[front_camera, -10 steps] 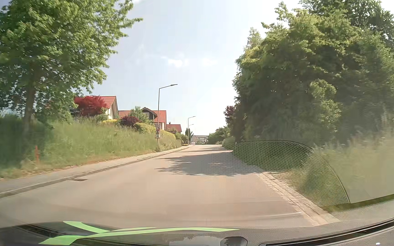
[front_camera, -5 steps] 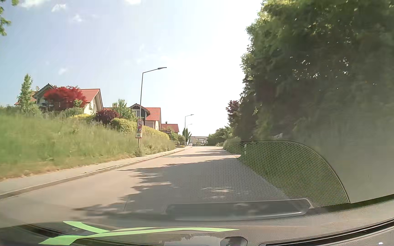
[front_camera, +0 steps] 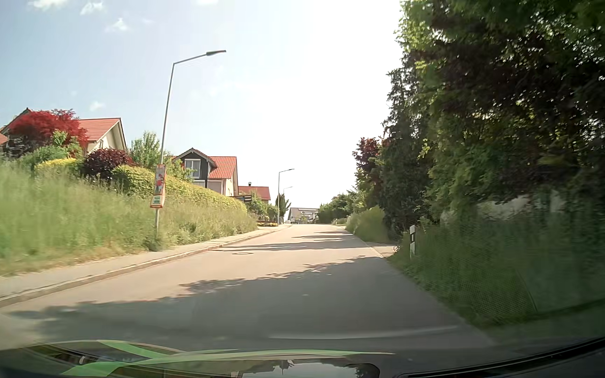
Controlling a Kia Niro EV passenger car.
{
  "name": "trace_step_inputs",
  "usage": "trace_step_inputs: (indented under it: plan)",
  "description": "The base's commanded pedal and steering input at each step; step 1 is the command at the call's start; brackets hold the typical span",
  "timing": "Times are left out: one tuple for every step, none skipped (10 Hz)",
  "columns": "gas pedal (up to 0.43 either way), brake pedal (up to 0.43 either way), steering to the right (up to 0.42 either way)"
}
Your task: Follow the waypoints while adhering to traffic rules and regulations
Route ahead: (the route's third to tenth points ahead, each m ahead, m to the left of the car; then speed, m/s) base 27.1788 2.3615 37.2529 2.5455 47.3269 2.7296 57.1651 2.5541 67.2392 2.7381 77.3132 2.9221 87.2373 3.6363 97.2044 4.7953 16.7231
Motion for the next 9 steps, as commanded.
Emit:
trace_step_inputs:
  plan:
    - [0.228, 0.0, -0.001]
    - [0.24, 0.0, -0.001]
    - [0.24, 0.0, -0.001]
    - [0.24, 0.0, -0.001]
    - [0.24, 0.0, -0.001]
    - [0.228, 0.0, -0.001]
    - [0.228, 0.0, -0.001]
    - [0.228, 0.0, -0.001]
    - [0.228, 0.0, -0.001]
